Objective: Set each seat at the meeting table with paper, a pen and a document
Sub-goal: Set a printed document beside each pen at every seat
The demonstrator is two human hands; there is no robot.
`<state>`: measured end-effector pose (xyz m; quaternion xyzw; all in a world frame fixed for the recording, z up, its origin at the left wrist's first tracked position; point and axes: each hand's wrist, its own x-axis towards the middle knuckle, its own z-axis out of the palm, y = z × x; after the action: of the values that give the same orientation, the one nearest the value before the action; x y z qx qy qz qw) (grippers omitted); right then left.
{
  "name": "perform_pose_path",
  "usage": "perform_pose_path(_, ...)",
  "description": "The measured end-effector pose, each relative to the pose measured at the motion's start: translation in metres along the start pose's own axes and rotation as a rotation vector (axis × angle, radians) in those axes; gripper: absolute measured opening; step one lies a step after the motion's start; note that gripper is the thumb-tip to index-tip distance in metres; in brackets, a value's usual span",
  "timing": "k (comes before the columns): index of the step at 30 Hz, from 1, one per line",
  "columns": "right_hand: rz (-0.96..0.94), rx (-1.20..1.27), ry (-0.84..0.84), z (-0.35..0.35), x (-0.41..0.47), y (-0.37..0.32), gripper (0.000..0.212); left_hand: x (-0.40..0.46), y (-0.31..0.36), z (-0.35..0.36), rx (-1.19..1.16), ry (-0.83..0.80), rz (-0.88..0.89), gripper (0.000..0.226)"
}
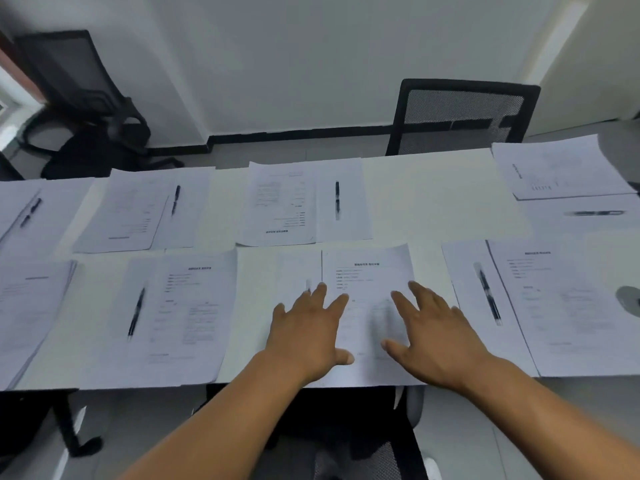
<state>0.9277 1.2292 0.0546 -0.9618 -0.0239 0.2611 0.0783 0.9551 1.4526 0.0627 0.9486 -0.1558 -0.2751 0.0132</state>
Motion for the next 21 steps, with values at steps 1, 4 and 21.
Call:
perform_pose_path(1, 0.001, -0.003, -0.01, 0.004, 0.001, -0.003, 0.092, 0.0, -0.006, 0.003, 0.006, -0.009, 0.002, 0.106)
perform_pose_path(4, -0.01, -0.02, -0.019, 0.019, 0.006, -0.006, 0.091, 0.002, -0.023, 0.014, 0.017, -0.028, -0.018, 0.107)
perform_pose_path(21, -0.045, -0.064, -0.058, 0.094, 0.039, -0.017, 0.091, 0.023, -0.073, 0.088, 0.063, -0.089, -0.046, 0.114)
